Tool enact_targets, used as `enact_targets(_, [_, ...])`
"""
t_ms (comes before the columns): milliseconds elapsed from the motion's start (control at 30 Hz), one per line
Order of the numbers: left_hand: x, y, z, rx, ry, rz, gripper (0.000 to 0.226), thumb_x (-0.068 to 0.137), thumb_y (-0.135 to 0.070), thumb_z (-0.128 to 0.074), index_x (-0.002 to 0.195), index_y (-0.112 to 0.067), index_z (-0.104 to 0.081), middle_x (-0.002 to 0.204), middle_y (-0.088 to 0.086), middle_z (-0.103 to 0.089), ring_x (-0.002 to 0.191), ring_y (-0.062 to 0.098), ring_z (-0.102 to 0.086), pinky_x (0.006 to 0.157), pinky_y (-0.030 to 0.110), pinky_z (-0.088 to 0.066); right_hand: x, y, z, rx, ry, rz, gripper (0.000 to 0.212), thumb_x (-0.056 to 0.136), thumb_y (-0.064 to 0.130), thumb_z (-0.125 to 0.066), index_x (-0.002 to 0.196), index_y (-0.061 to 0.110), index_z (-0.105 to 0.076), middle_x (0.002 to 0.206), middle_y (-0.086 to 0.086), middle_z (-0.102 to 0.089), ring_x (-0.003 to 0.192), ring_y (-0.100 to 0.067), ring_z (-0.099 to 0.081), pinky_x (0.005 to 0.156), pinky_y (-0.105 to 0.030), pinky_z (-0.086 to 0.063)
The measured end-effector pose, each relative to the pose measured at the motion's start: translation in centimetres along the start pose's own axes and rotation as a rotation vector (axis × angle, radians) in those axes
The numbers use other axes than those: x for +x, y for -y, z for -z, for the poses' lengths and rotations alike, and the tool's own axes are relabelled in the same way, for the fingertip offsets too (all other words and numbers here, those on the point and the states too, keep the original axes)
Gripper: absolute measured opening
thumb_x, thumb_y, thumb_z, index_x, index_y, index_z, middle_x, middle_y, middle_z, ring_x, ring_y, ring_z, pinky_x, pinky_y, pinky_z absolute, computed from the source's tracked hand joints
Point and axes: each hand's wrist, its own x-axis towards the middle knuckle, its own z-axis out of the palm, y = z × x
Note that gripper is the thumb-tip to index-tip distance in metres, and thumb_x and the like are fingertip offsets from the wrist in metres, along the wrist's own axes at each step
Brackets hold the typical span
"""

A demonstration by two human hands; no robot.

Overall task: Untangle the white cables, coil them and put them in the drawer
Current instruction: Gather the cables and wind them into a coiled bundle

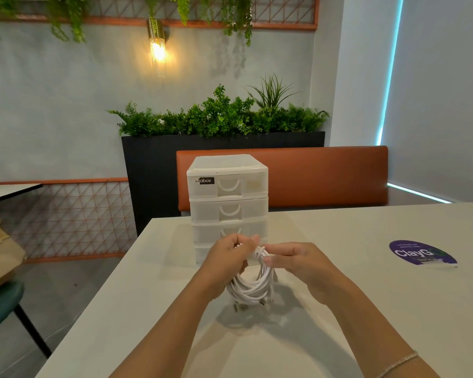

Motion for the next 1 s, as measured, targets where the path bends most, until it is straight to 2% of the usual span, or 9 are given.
enact_targets(133, [-0.2,-0.6,0.2,-0.289,-0.005,0.079,0.040,0.098,-0.023,-0.039,0.080,-0.003,-0.068,0.063,0.009,-0.058,0.053,0.013,-0.049,0.054,0.025,-0.043,0.1,-0.5,0.5,0.092,0.051,-0.061,0.018,0.083,0.015,-0.067,0.101,0.021,-0.069,0.097,-0.001,-0.071,0.089,-0.019,-0.061,0.086,-0.028,-0.046])
enact_targets(233, [-0.7,-0.9,0.2,-0.408,0.032,0.054,0.034,0.093,-0.011,-0.039,0.081,0.000,-0.068,0.066,0.011,-0.060,0.053,0.014,-0.050,0.055,0.026,-0.044,0.3,-0.8,0.7,0.220,0.087,-0.068,0.018,0.085,0.012,-0.064,0.104,0.014,-0.065,0.089,-0.007,-0.068,0.081,-0.020,-0.059,0.082,-0.033,-0.048])
enact_targets(300, [-0.7,-0.9,0.2,-0.437,0.052,0.030,0.032,0.093,-0.010,-0.040,0.085,-0.002,-0.069,0.075,0.011,-0.064,0.061,0.017,-0.054,0.061,0.029,-0.046,0.3,-1.0,0.7,0.295,0.084,-0.044,0.019,0.085,0.007,-0.062,0.103,0.011,-0.064,0.087,-0.008,-0.067,0.079,-0.021,-0.058,0.079,-0.033,-0.048])
enact_targets(433, [-0.3,-0.7,0.5,-0.416,0.085,0.013,0.024,0.097,-0.018,-0.042,0.099,-0.009,-0.064,0.089,0.008,-0.065,0.077,0.019,-0.059,0.074,0.029,-0.052,0.4,-1.1,0.6,0.352,0.016,-0.019,0.019,0.087,0.002,-0.058,0.102,0.011,-0.065,0.087,-0.009,-0.068,0.078,-0.021,-0.061,0.074,-0.032,-0.052])
enact_targets(567, [0.3,0.7,0.1,-0.152,0.149,0.019,0.028,0.091,-0.029,-0.056,0.113,-0.013,-0.061,0.109,0.009,-0.066,0.096,0.020,-0.061,0.082,0.026,-0.048,0.7,-1.2,0.9,0.436,-0.103,0.016,0.023,0.088,0.010,-0.059,0.110,0.011,-0.065,0.102,-0.013,-0.069,0.089,-0.026,-0.064,0.082,-0.038,-0.054])
enact_targets(667, [0.0,1.7,-1.1,-0.085,0.276,-0.039,0.032,0.087,-0.026,-0.063,0.118,-0.018,-0.057,0.102,-0.003,-0.067,0.092,0.010,-0.061,0.076,0.018,-0.048,0.7,-1.1,1.1,0.499,-0.193,0.047,0.017,0.089,0.007,-0.057,0.102,0.015,-0.066,0.094,-0.008,-0.070,0.085,-0.024,-0.064,0.079,-0.038,-0.055])
enact_targets(733, [-0.2,1.9,-1.7,-0.116,0.275,-0.074,0.034,0.089,-0.022,-0.062,0.121,-0.017,-0.054,0.096,-0.008,-0.065,0.088,0.006,-0.060,0.072,0.015,-0.047,0.8,-1.2,1.0,0.481,-0.206,0.044,0.018,0.090,0.007,-0.056,0.103,0.017,-0.064,0.096,-0.008,-0.069,0.085,-0.023,-0.065,0.077,-0.037,-0.056])
enact_targets(867, [0.1,2.2,-2.2,-0.137,0.216,-0.085,0.039,0.091,-0.020,-0.059,0.129,-0.018,-0.049,0.107,-0.001,-0.062,0.105,0.019,-0.059,0.095,0.034,-0.049,0.6,-1.4,0.9,0.387,-0.173,0.056,0.020,0.094,0.007,-0.050,0.099,0.017,-0.066,0.088,-0.002,-0.071,0.082,-0.017,-0.067,0.070,-0.028,-0.058])
enact_targets(1000, [0.4,2.3,-2.4,-0.112,0.174,-0.087,0.039,0.093,-0.017,-0.056,0.130,-0.021,-0.047,0.113,0.002,-0.062,0.100,0.018,-0.060,0.085,0.030,-0.052,0.6,-1.5,0.5,0.384,-0.177,0.053,0.022,0.096,0.006,-0.047,0.099,0.013,-0.068,0.092,-0.008,-0.068,0.085,-0.020,-0.064,0.079,-0.035,-0.055])
